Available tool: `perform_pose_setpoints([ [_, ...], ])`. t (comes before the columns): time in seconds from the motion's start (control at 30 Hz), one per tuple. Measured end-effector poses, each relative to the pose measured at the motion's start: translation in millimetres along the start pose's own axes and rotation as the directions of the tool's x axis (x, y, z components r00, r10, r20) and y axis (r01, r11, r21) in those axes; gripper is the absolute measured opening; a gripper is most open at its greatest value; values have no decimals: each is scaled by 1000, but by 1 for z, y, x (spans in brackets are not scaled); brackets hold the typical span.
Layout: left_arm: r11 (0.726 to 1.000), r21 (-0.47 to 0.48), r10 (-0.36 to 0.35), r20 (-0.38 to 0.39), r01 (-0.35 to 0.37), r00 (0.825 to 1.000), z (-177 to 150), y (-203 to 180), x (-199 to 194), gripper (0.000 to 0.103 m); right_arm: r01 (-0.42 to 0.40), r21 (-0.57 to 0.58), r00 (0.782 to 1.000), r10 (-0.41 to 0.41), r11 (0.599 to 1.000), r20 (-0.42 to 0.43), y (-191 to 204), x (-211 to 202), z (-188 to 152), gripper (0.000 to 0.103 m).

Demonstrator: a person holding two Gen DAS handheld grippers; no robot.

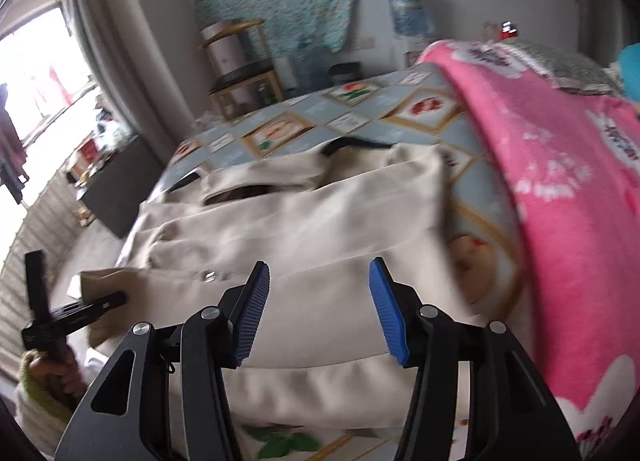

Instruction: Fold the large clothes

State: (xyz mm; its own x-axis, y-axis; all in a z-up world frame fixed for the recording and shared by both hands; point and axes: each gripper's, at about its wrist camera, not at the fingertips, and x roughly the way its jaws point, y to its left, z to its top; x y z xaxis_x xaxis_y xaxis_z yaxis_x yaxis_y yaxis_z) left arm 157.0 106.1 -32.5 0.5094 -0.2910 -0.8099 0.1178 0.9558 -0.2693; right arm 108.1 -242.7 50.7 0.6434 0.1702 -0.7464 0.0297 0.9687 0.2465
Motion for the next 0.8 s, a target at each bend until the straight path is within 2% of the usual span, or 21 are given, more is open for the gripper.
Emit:
perform_pose_setpoints([
  [0.03, 1000, -3, 2, 0, -2, 1000, -1, 0, -1, 11, -54, -30, 997, 52, 998, -55, 18, 14, -4, 51],
  [0.1, 1000, -9, 8, -1, -8, 1000, -1, -1, 0, 11, -99, -89, 985, 85, 991, -150, 50, 44, -13, 51],
  [0.23, 1000, -18, 7, -11, -8, 1000, -1, -1, 2, 11, -86, -138, 964, 48, 987, -262, 82, 96, -26, 51],
  [0.33, 1000, -10, 10, -19, -10, 1000, -1, -2, 3, 12, -19, -230, 970, -37, 973, -238, 97, 106, -31, 51],
  [0.43, 1000, -8, 5, -16, -5, 1000, -1, -2, 3, 13, 11, -254, 971, -72, 967, -229, 103, 105, -35, 49],
  [0.5, 1000, -17, -7, -11, 6, 1000, -1, 0, 2, 13, 37, -266, 971, -98, 963, -220, 104, 104, -35, 31],
  [0.57, 1000, -24, -17, -5, 17, 1000, -1, 1, 1, 14, 46, -263, 971, -105, 964, -217, 100, 101, -34, 23],
  [0.63, 999, -27, -21, 2, 21, 1000, -1, 2, 0, 24, 34, -252, 971, -91, 967, -220, 98, 99, -32, 16],
  [0.67, 999, -29, -21, 8, 21, 1000, -1, 2, -1, 31, 30, -246, 972, -85, 969, -218, 97, 97, -31, 6],
  [0.8, 998, -43, -44, 37, 45, 998, 3, 5, -8, 35, 29, -217, 986, -64, 976, -154, 99, 80, -16, 4],
])
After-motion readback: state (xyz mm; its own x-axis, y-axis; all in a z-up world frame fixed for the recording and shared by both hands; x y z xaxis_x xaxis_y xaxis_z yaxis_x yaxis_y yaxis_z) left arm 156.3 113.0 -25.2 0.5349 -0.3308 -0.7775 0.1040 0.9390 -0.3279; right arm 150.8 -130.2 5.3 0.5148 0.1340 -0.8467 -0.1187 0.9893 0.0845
